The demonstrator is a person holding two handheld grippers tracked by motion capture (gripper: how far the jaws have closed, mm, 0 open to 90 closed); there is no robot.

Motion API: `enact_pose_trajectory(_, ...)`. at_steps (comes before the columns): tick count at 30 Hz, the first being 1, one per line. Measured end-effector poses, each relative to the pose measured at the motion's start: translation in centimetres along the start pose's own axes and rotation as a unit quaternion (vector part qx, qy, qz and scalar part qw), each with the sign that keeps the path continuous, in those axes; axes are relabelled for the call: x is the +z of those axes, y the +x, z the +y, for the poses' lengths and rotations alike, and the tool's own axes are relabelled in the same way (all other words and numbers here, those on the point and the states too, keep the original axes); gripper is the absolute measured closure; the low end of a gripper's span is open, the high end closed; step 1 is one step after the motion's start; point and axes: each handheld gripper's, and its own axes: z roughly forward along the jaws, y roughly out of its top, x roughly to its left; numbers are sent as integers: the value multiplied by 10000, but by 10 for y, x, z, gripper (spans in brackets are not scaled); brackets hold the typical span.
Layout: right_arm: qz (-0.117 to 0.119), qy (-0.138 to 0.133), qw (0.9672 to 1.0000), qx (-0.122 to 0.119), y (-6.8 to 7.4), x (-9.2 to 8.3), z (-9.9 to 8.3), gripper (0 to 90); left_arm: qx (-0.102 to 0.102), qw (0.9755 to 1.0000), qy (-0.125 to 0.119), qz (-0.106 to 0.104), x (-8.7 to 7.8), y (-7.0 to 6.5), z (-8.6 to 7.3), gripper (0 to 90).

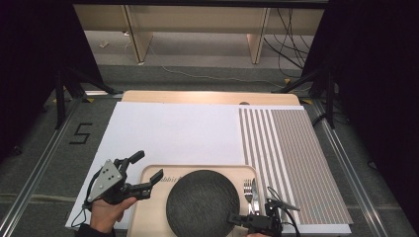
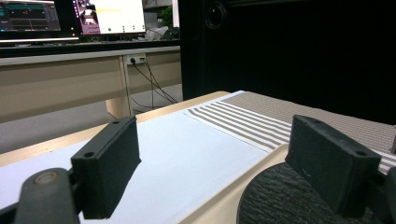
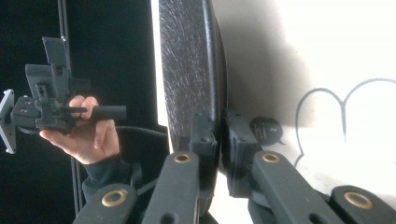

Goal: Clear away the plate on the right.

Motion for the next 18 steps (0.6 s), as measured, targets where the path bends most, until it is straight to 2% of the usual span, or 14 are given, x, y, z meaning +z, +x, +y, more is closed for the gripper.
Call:
enact_pose_trajectory(5,-30,85,9999,60,3,5,0,844,-7,10000,6,-6,0,0,0,164)
enact_pose_trajectory(11,-121,38,9998,133,3,11,2,839,-6,10000,11,-12,0,0,0,164)
enact_pose_trajectory(18,-93,94,9999,76,3,14,3,839,5,10000,10,-13,0,0,0,164)
